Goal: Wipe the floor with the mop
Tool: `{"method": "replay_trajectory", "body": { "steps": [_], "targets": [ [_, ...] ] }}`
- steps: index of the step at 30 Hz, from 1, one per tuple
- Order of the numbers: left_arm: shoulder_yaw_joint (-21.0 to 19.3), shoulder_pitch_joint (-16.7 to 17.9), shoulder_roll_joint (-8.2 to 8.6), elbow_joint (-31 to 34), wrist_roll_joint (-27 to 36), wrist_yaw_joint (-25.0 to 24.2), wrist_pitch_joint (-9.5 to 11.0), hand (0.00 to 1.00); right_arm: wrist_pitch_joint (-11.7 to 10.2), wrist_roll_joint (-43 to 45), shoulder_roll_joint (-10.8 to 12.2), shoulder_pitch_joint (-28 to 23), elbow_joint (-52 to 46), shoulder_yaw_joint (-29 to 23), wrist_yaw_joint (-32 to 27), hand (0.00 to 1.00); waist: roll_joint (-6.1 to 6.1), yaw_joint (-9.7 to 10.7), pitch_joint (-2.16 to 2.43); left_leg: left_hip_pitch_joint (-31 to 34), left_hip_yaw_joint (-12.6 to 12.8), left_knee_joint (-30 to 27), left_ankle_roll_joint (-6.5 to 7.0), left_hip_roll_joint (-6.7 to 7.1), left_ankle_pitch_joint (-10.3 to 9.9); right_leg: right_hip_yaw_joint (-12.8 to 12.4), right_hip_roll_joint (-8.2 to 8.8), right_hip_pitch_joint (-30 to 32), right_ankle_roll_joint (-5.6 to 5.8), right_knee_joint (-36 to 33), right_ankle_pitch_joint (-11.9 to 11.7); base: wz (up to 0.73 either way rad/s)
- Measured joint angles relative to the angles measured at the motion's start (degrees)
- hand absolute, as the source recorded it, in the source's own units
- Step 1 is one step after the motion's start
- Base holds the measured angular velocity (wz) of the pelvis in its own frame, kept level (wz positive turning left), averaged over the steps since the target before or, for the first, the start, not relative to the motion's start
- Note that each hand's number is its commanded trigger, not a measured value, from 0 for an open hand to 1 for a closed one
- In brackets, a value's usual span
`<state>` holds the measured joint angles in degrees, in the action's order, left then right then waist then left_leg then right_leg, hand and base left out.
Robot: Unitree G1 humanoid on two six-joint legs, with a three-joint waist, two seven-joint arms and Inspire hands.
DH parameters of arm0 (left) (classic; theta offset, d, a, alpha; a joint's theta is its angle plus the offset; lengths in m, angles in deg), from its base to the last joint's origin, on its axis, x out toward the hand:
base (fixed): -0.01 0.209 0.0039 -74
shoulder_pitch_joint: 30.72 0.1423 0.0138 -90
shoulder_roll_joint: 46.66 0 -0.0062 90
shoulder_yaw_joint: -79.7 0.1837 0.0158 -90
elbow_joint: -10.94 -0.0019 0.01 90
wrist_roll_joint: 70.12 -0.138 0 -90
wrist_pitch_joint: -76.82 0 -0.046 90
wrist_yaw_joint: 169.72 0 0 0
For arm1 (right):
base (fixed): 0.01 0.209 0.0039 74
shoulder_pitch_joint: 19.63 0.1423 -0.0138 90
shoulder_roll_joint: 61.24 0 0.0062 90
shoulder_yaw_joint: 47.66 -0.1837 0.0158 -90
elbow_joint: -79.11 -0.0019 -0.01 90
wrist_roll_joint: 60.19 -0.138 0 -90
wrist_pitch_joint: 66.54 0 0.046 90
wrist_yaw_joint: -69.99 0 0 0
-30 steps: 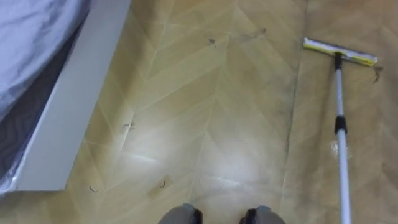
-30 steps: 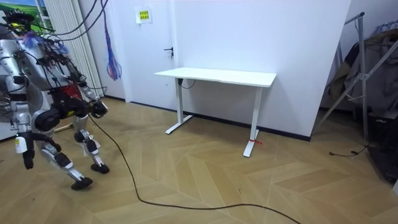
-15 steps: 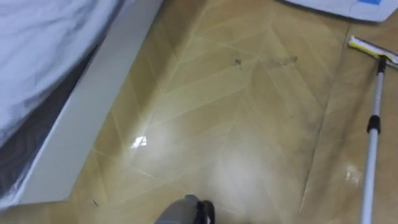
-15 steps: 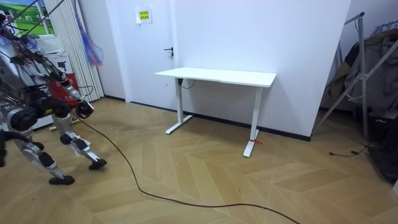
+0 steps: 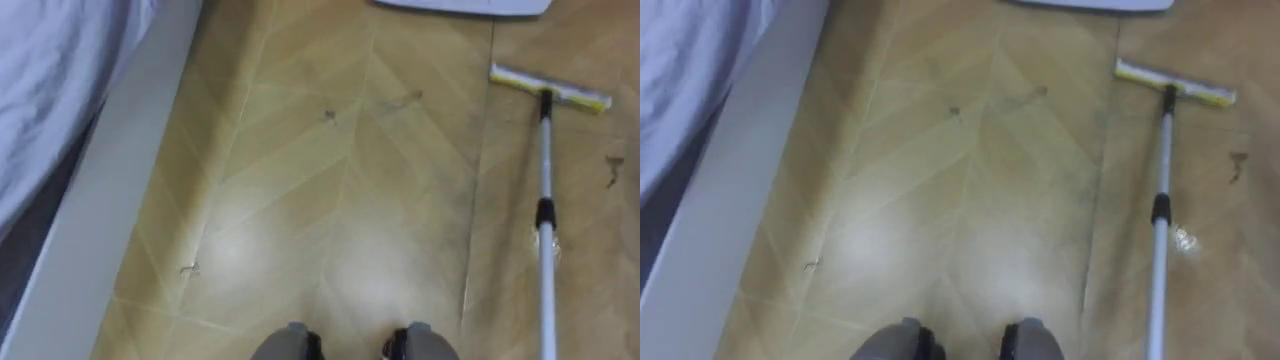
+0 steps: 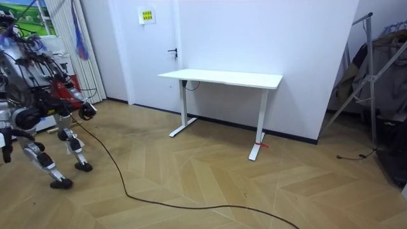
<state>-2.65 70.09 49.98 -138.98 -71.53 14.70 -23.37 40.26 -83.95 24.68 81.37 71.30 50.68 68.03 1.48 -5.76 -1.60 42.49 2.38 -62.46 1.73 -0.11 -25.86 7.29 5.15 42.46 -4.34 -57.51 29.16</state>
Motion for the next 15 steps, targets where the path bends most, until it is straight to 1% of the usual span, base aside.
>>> {"method": "replay_trajectory", "body": {
  "steps": [1,2,3,4,5,6,7,8,9,10,11,12,13,14,15],
  "targets": [
    [0.75,0.00,-0.99,0.41,0.47,0.12,-0.25,0.00,-1.19,-0.28,-1.04,3.47,-0.45,0.53,-0.18,1.00,-0.54,-0.46,0.05,0.78,0.53,-1.42,-1.29,-0.73,0.80,-0.31,-0.60,-0.11,-0.11,-0.56,0.32,0.08],
    [1.04,0.13,-1.79,0.40,0.76,0.49,-0.29,0.00,-2.09,-1.07,-1.77,5.97,-2.05,0.61,-0.39,1.00,-1.44,-1.01,-0.06,1.59,0.54,-2.62,-2.13,-1.34,1.66,-0.57,-1.33,-0.42,-0.47,-0.41,0.23,0.10],
    [1.08,0.27,-2.16,0.40,0.73,0.54,-0.29,0.00,-2.40,-1.09,-1.95,7.04,-3.13,0.86,-0.32,1.00,-1.88,-1.45,-0.06,2.21,0.54,-2.67,-2.21,-1.24,1.53,-0.81,-1.50,-0.54,-0.53,-0.41,0.16,0.26],
    [1.03,0.26,-2.86,0.45,0.53,0.59,-0.42,0.00,-1.91,-1.18,-2.03,8.52,-4.42,0.95,-0.03,1.00,-2.47,-1.28,0.17,4.08,0.73,0.75,-2.08,-0.70,1.47,-1.05,-1.79,-0.79,-0.63,0.15,0.10,0.48],
    [0.47,0.24,-3.19,0.92,0.25,0.54,-0.41,0.00,-0.77,-1.80,-1.45,8.23,-3.68,0.32,1.26,1.00,-2.61,-1.60,0.11,5.54,0.68,5.83,-2.16,0.51,1.87,-1.15,-2.09,-2.01,-0.66,1.18,0.12,0.52],
    [0.37,0.72,-3.09,1.02,-0.25,0.27,-0.30,0.00,-1.03,-2.55,-0.89,6.00,-3.65,-0.29,1.78,1.00,-3.14,-2.37,-0.19,6.30,0.57,10.96,-1.48,1.45,4.29,-1.78,-2.32,-3.29,-0.65,2.07,0.46,0.25],
    [0.39,1.24,-2.92,1.05,-0.40,0.04,-0.30,0.00,-1.21,-2.86,-0.71,5.22,-3.67,-0.29,2.10,1.00,-3.35,-2.68,-0.25,6.28,0.68,12.20,-1.03,1.87,5.92,-2.19,-2.31,-4.00,-0.42,2.47,0.57,-0.18],
    [0.44,2.19,-2.30,0.97,-0.39,-0.68,-0.77,0.00,-1.57,-3.01,-0.77,4.06,-3.94,0.00,2.77,1.00,-2.90,-2.56,0.04,5.38,0.88,13.44,-0.08,1.66,7.81,-2.16,-2.34,-5.52,0.08,3.48,0.55,-0.30],
    [0.43,2.32,-1.98,0.51,-0.40,-1.44,-1.05,0.00,-2.72,-3.02,-0.97,2.06,-4.21,0.46,3.50,1.00,-2.41,-2.34,0.14,3.81,1.50,13.63,1.38,1.52,8.48,-2.21,-2.30,-6.97,0.99,4.26,0.63,-0.25],
    [0.41,1.97,-1.91,0.09,-0.42,-1.60,-1.04,0.00,-3.29,-3.00,-0.99,1.15,-4.13,0.49,3.73,1.00,-2.22,-2.35,0.06,3.03,2.08,13.65,2.02,1.30,8.72,-2.21,-2.16,-7.77,1.30,4.53,0.81,-0.08],
    [0.32,1.30,-1.92,-0.50,-0.51,-1.64,-1.00,0.00,-3.82,-3.21,-0.98,-0.39,-4.07,0.68,4.02,1.00,-2.06,-2.42,0.06,1.69,2.55,13.78,3.07,1.65,7.91,-2.31,-1.59,-8.98,1.92,5.03,1.20,0.00],
    [0.28,-0.27,-1.93,-0.66,-0.51,-1.50,-0.76,0.00,-4.36,-3.56,-0.92,-1.67,-4.05,1.11,3.99,1.00,-1.76,-2.29,0.05,0.67,2.77,13.97,3.68,2.19,7.16,-2.24,-0.96,-10.04,2.39,5.22,1.47,0.05],
    [0.30,-1.03,-1.90,-0.85,-0.57,-1.36,-0.54,0.00,-4.56,-3.55,-0.83,-2.22,-4.00,1.17,3.98,1.00,-1.65,-2.23,0.09,0.18,2.91,14.05,3.92,2.47,6.82,-2.27,-0.65,-10.45,2.46,4.99,1.49,0.05],
    [0.27,-2.47,-1.85,-0.83,-0.99,-1.11,0.09,0.00,-4.87,-3.40,-0.61,-3.32,-3.74,1.63,3.87,1.00,-1.56,-2.19,0.10,-1.04,3.22,14.41,4.57,3.25,6.38,-2.06,0.06,-10.79,3.53,3.26,0.84,0.00],
    [0.27,-2.90,-1.83,-0.81,-1.28,-1.10,0.54,0.00,-4.87,-3.09,-0.50,-3.72,-3.44,1.70,3.72,1.00,-1.33,-1.95,0.22,-1.59,3.49,14.48,4.81,3.27,6.14,-2.12,0.11,-10.68,4.27,2.36,0.19,-0.07]
  ]
}}
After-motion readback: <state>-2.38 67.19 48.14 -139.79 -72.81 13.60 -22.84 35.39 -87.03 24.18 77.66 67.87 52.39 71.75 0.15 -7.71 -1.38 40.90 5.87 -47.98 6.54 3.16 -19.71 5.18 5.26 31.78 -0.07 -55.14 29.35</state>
